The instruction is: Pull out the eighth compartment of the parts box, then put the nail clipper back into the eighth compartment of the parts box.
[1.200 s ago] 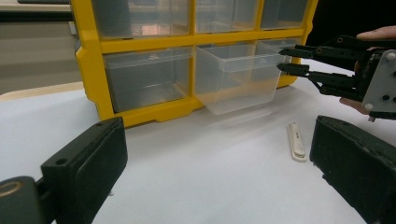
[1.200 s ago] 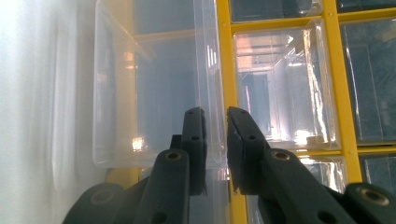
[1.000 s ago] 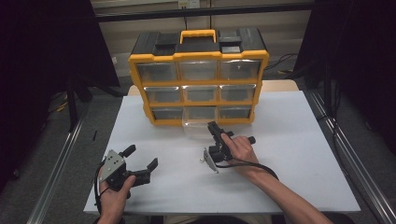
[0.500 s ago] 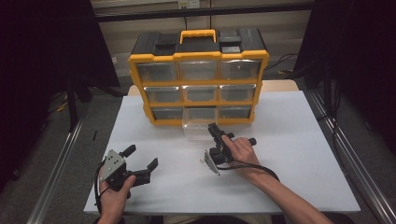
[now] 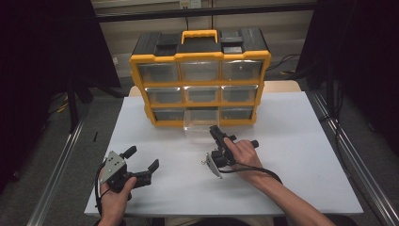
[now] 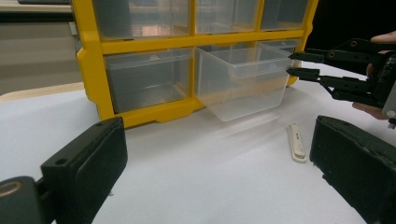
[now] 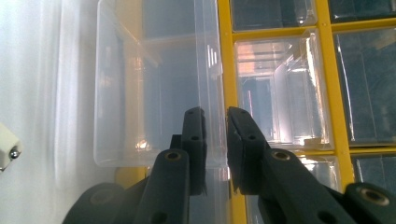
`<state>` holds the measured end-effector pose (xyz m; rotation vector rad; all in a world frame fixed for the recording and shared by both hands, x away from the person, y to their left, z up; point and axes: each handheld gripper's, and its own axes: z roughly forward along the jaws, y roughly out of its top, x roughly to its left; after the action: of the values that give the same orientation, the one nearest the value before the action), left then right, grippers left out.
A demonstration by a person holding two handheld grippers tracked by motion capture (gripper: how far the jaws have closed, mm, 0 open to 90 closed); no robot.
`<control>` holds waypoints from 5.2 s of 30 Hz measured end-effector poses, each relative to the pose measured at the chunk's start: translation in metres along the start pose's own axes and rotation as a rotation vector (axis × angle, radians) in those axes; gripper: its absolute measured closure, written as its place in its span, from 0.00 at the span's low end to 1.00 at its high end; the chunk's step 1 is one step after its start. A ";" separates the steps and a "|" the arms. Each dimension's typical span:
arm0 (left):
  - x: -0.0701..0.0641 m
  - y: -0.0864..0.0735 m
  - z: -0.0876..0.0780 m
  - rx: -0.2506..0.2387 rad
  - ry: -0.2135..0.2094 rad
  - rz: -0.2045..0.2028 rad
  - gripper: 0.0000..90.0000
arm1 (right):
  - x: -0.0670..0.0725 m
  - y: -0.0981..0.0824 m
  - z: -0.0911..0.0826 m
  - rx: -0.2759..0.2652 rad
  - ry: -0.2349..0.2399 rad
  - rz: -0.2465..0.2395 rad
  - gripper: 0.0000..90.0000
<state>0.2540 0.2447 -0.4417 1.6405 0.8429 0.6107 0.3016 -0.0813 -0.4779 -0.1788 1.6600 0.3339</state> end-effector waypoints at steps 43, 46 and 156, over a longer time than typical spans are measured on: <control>-0.001 -0.001 0.001 0.012 -0.009 0.001 0.05 | -0.021 -0.008 0.000 -0.020 0.112 0.476 0.34; -0.001 -0.001 0.001 0.012 -0.009 0.001 0.05 | -0.024 -0.012 0.001 -0.018 0.144 0.553 0.26; -0.004 -0.004 0.001 0.048 0.006 -0.003 0.05 | -0.028 -0.139 -0.114 0.046 0.671 1.506 0.04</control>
<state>0.2515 0.2419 -0.4458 1.6811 0.8706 0.5973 0.2404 -0.2515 -0.4555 1.1833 2.1792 1.4620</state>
